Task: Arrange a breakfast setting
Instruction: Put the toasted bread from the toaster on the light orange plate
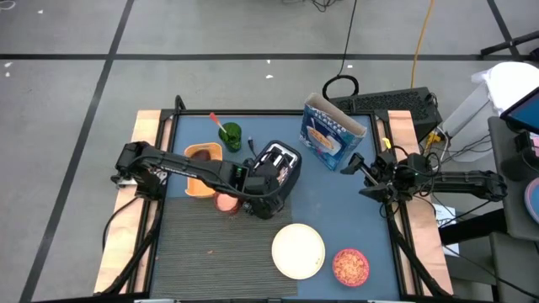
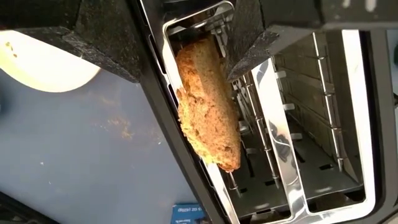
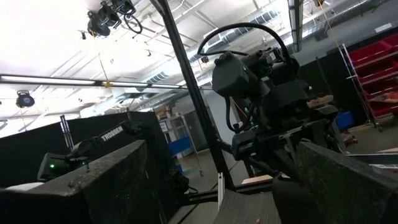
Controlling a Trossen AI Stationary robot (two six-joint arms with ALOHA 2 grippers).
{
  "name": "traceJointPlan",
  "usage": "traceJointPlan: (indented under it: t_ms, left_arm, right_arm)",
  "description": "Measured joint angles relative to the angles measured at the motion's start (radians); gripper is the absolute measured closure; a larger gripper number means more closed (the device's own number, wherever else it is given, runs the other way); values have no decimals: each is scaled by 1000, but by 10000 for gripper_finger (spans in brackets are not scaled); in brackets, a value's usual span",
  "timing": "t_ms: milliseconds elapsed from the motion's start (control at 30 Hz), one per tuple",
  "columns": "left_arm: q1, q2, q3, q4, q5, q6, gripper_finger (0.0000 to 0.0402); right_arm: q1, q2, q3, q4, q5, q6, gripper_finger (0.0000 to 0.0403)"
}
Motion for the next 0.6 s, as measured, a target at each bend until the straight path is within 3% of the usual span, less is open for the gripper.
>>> traceJointPlan:
  t_ms: [600]
  left_arm:
    - [1, 1, 0, -1, -25, -131, 168]
  right_arm:
    - [0, 0, 0, 0, 0, 0, 3]
